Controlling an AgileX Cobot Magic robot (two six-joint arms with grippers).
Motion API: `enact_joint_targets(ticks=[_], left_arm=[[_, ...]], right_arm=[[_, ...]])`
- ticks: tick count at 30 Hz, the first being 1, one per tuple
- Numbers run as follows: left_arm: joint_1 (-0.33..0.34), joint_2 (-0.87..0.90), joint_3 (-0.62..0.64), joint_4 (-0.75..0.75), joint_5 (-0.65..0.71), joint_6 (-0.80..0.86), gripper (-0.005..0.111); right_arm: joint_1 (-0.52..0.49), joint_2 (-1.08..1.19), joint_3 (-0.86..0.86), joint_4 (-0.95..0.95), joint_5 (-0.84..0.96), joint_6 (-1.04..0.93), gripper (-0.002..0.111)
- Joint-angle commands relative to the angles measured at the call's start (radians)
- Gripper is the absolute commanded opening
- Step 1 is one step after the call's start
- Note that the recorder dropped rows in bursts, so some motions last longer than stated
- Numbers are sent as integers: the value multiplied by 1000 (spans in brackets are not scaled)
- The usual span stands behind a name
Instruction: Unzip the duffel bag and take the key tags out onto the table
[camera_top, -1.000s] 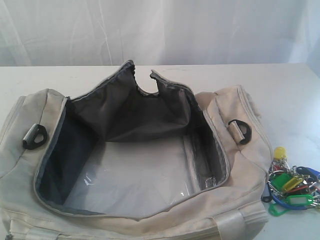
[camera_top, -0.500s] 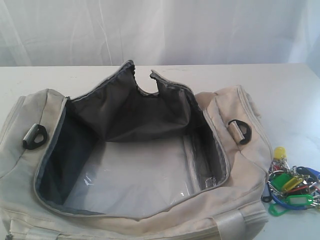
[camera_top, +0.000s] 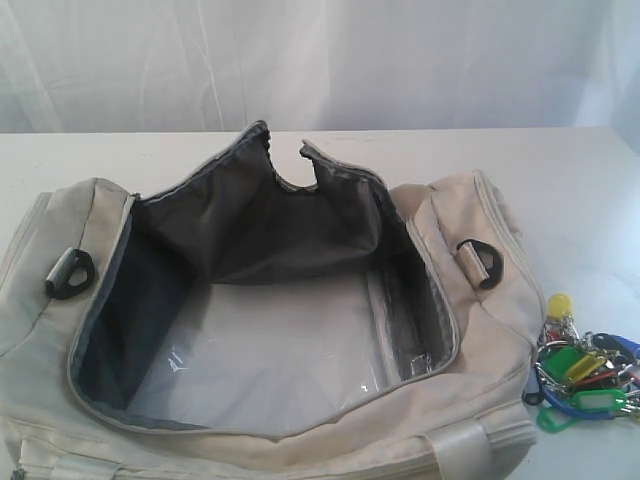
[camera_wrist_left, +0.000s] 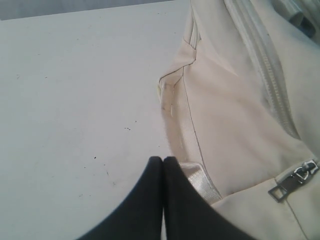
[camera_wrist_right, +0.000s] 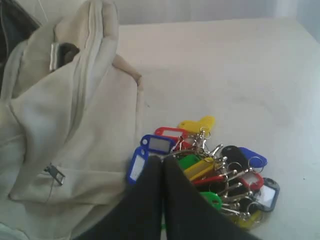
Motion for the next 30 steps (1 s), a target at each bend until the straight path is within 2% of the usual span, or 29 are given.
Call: enact_joint_targets(ticks=[1, 12, 22, 30], left_arm=[[-6, -4, 5, -5, 1, -7, 0], [-6, -4, 5, -5, 1, -7, 0], [5, -4, 5, -5, -1, -7, 0], [4, -4, 5, -5, 1, -7, 0]], right_arm=[[-9, -22, 6, 12, -22, 5, 0], [-129, -29, 6, -97, -22, 5, 0], [-133, -49, 6, -84, -22, 5, 0], [-129, -49, 6, 33, -19, 5, 0]])
